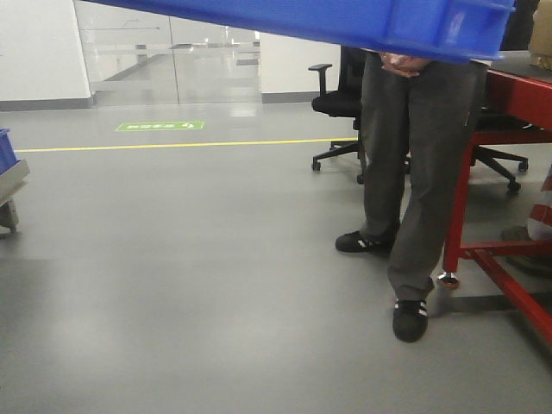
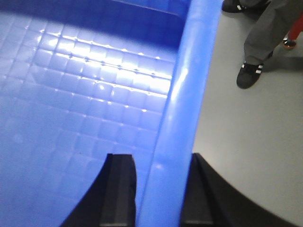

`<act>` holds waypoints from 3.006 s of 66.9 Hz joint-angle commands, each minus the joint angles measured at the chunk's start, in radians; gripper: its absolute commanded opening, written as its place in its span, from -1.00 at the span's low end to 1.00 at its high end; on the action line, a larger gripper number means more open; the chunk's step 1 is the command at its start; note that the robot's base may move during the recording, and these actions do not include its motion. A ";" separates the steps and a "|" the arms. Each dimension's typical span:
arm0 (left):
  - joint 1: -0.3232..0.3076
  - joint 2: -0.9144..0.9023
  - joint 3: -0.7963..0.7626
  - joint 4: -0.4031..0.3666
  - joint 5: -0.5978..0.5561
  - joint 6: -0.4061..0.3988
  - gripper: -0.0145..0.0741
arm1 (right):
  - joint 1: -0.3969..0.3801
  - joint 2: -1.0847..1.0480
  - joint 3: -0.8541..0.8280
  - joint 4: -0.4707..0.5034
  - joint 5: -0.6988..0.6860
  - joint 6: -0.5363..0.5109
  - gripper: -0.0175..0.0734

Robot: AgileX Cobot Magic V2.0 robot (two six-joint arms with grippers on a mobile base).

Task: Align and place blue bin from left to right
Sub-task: 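Hold the blue bin in both grippers while the base turns away, then carry the blue bin with both grippers to the other shelf rack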

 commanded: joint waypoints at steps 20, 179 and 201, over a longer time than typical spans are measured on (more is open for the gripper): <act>-0.002 -0.026 -0.012 -0.004 -0.110 0.021 -0.92 | 0.002 -0.016 -0.014 0.011 -0.068 -0.036 -0.77; -0.002 -0.026 -0.012 0.015 -0.112 0.021 -0.92 | 0.002 -0.006 -0.014 0.011 -0.091 -0.036 -0.77; -0.002 -0.026 -0.012 0.015 -0.112 0.021 -0.92 | 0.002 -0.006 -0.014 0.011 -0.091 -0.036 -0.77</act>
